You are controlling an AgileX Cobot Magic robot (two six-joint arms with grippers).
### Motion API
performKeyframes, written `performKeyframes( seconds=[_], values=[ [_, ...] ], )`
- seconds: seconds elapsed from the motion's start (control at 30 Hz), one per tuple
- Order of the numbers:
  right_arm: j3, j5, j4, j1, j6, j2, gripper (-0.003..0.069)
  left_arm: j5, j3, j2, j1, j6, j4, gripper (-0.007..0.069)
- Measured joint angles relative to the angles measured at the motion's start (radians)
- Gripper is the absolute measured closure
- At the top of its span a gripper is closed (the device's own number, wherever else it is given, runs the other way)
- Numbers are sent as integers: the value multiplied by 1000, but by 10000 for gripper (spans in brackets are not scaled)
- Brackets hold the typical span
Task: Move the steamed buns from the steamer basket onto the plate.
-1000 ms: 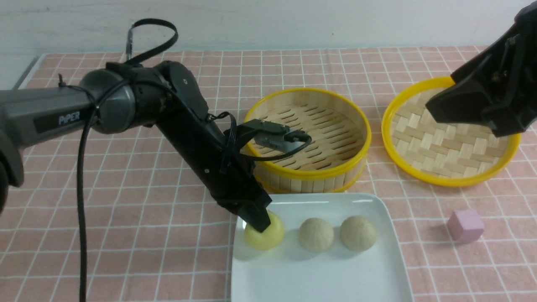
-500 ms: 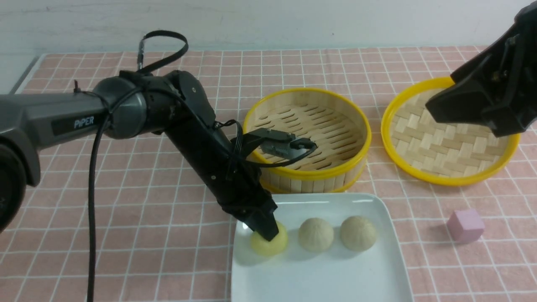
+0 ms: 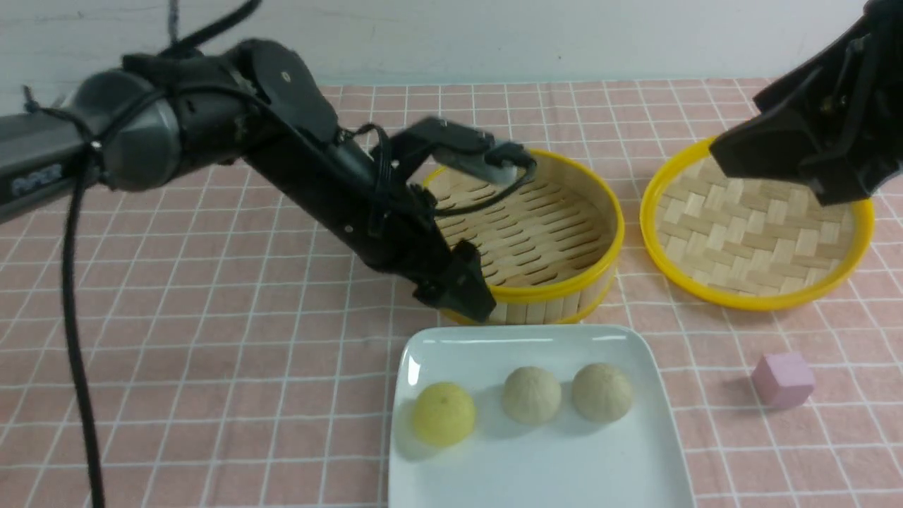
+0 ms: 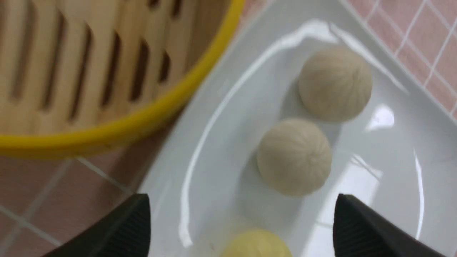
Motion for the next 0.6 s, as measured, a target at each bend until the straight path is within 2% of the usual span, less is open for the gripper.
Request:
performKeyframes(
  seconds=[0.1, 0.23, 0.37, 0.5, 0.6],
  values=[
    [1, -102, -80, 0, 39, -17, 237, -117, -8, -140, 0, -49, 63, -5],
    [1, -169, -152, 0, 114, -41, 237, -197, -8, -222, 0, -109, 128, 33],
    [1, -263, -300, 0, 269, -107, 237, -275, -8, -328, 0, -201, 241, 70],
    [1, -259, -401, 0, 344, -200, 237, -282, -8, -374, 0, -243, 302, 74],
    [1, -198, -426, 0, 361, -314, 237, -283, -8, -376, 0, -251, 324, 74]
  ],
)
